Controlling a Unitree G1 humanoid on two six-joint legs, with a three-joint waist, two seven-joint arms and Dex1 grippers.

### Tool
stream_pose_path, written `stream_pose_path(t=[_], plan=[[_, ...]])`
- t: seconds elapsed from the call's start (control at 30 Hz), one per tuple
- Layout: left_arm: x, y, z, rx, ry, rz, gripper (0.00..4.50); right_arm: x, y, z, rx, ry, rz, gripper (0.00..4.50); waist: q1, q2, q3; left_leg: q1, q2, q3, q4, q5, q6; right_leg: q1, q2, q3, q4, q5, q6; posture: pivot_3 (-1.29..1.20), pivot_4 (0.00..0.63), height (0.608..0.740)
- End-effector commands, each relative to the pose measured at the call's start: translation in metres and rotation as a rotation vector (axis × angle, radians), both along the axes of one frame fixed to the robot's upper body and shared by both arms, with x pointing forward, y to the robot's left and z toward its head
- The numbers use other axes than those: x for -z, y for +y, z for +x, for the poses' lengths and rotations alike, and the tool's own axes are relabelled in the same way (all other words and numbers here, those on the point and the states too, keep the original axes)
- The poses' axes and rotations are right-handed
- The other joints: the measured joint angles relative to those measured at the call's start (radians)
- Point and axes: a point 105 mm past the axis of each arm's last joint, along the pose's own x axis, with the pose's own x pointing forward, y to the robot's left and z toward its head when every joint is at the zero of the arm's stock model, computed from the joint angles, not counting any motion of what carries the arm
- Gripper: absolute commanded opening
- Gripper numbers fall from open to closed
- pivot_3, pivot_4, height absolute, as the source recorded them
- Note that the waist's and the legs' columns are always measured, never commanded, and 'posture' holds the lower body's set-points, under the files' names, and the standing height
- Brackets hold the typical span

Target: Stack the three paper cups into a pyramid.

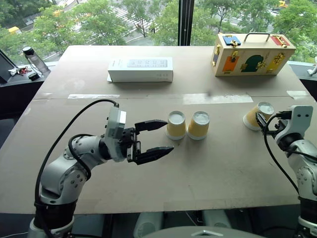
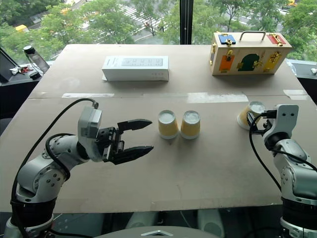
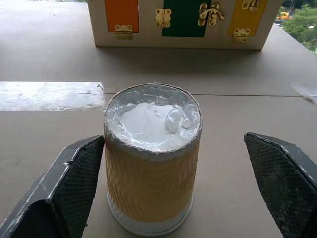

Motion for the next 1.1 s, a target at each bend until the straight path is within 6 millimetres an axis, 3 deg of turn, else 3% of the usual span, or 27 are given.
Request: stream_pose_path(t=[0.03, 0.17, 0.23, 0.3, 0.33, 0.4, 0.5, 0.57, 0.73, 0.93, 1.1], plan=[[-0.010, -0.006, -0.004, 0.013, -0.048, -0.015, 4.43, -0.009, 0.004, 0.007, -0.026, -0.048, 0.002, 4.50, -0.002, 0.000, 0.000, 0.000, 0.000, 0.000, 0.000, 0.000, 0.000, 0.000, 0.000, 0.000, 0.000, 0.000, 0.000, 0.00, 0.150, 0.740], [-0.008, -0.007, -0.003, 0.004, -0.047, -0.018, 4.43, -0.009, 0.007, 0.015, -0.037, -0.053, 0.024, 4.50, -0.009, 0.000, 0.000, 0.000, 0.000, 0.000, 0.000, 0.000, 0.000, 0.000, 0.000, 0.000, 0.000, 0.001, 0.001, 0.00, 0.150, 0.740], [-0.007, -0.007, -0.002, -0.003, -0.045, -0.018, 4.50, -0.009, 0.008, 0.017, -0.043, -0.058, 0.024, 3.95, -0.011, 0.000, 0.000, 0.000, 0.000, 0.000, 0.000, 0.000, 0.000, 0.000, 0.001, 0.001, 0.000, 0.001, 0.001, 0.00, 0.150, 0.740], [-0.005, -0.005, -0.001, -0.020, -0.036, -0.024, 4.50, -0.009, 0.009, 0.018, -0.052, -0.063, 0.022, 3.06, -0.012, 0.000, 0.000, 0.000, 0.000, 0.000, 0.000, 0.000, 0.000, 0.000, 0.001, 0.001, 0.000, 0.001, 0.002, 0.00, 0.150, 0.740], [-0.005, -0.004, 0.000, -0.031, -0.030, -0.029, 4.50, -0.010, 0.009, 0.018, -0.056, -0.066, 0.020, 2.88, -0.012, 0.000, 0.000, 0.000, 0.000, 0.000, 0.000, 0.000, 0.000, 0.000, 0.001, 0.001, 0.000, 0.001, 0.002, 0.00, 0.150, 0.740], [-0.003, 0.000, 0.002, -0.057, -0.030, -0.033, 4.50, -0.013, 0.012, 0.018, -0.077, -0.079, 0.002, 2.09, -0.013, 0.000, 0.000, 0.000, 0.000, 0.000, 0.000, 0.000, 0.000, 0.000, 0.001, 0.001, 0.000, 0.001, 0.002, 0.00, 0.150, 0.740], [0.002, 0.009, 0.008, -0.144, -0.056, -0.030, 4.50, -0.025, 0.022, 0.014, -0.149, -0.117, -0.012, 2.03, -0.013, 0.001, 0.000, 0.000, 0.000, 0.000, 0.000, 0.000, 0.000, 0.000, 0.001, 0.001, 0.000, 0.001, 0.002, 0.00, 0.150, 0.740], [0.007, 0.019, 0.013, -0.217, -0.063, -0.035, 4.50, -0.042, 0.040, 0.008, -0.269, -0.159, -0.031, 2.03, -0.013, 0.002, 0.001, 0.000, 0.000, 0.000, 0.000, 0.000, 0.000, 0.000, 0.001, 0.001, 0.000, 0.001, 0.002, 0.00, 0.150, 0.740], [0.019, 0.049, 0.002, -0.244, -0.025, -0.125, 4.50, -0.097, 0.119, -0.014, -0.684, -0.237, -0.024, 2.03, -0.025, 0.006, 0.004, 0.001, 0.003, 0.001, -0.001, 0.000, 0.000, -0.001, 0.002, 0.002, 0.000, 0.001, 0.001, 0.00, 0.150, 0.740], [0.026, 0.082, -0.006, -0.297, 0.018, -0.141, 4.50, -0.114, 0.176, -0.025, -0.939, -0.192, -0.108, 2.03, -0.009, 0.005, 0.003, 0.000, 0.004, -0.002, -0.001, 0.000, 0.000, -0.001, 0.003, -0.001, -0.001, -0.001, -0.003, 0.00, 0.150, 0.740], [0.034, 0.100, -0.014, -0.343, 0.030, -0.128, 4.50, -0.116, 0.196, -0.023, -1.009, -0.166, -0.139, 2.03, -0.011, 0.005, 0.003, -0.004, 0.002, -0.001, -0.001, 0.000, 0.000, -0.003, 0.000, -0.001, -0.005, -0.001, -0.003, 0.00, 0.150, 0.740]])
